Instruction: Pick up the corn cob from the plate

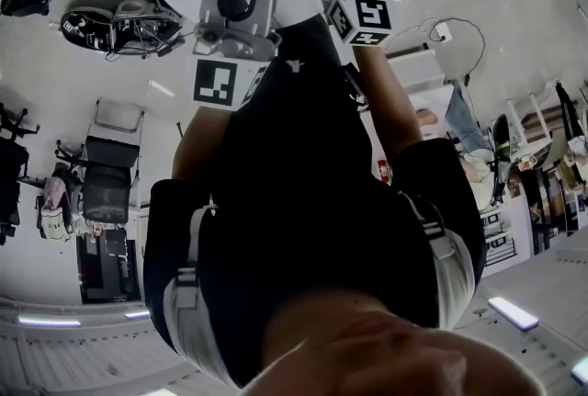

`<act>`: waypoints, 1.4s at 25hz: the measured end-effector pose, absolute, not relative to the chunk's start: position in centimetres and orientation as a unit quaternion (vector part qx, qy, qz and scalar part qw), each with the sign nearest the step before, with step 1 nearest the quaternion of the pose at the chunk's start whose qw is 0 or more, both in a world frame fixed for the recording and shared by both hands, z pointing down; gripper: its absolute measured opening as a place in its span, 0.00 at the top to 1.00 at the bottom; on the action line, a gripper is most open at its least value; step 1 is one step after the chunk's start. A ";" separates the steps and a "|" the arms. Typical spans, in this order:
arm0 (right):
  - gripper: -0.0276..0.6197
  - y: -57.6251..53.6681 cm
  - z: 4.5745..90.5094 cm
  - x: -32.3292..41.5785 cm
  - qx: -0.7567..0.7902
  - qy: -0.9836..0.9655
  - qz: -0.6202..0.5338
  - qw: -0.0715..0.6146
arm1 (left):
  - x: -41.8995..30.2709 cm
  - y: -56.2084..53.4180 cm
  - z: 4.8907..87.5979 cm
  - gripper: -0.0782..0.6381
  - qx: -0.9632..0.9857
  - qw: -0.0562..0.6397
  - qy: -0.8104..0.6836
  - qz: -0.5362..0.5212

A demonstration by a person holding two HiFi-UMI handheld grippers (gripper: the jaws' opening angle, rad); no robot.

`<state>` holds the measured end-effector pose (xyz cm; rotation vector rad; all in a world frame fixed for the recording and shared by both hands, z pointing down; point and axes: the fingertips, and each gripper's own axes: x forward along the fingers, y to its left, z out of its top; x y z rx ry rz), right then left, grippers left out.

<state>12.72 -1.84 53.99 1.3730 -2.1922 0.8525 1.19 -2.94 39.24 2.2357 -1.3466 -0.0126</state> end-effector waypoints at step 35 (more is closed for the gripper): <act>0.52 0.3 63.6 10.8 0.391 -0.793 0.309 0.350 | 0.3 -3.3 42.8 0.89 0.805 0.303 -0.510 -0.007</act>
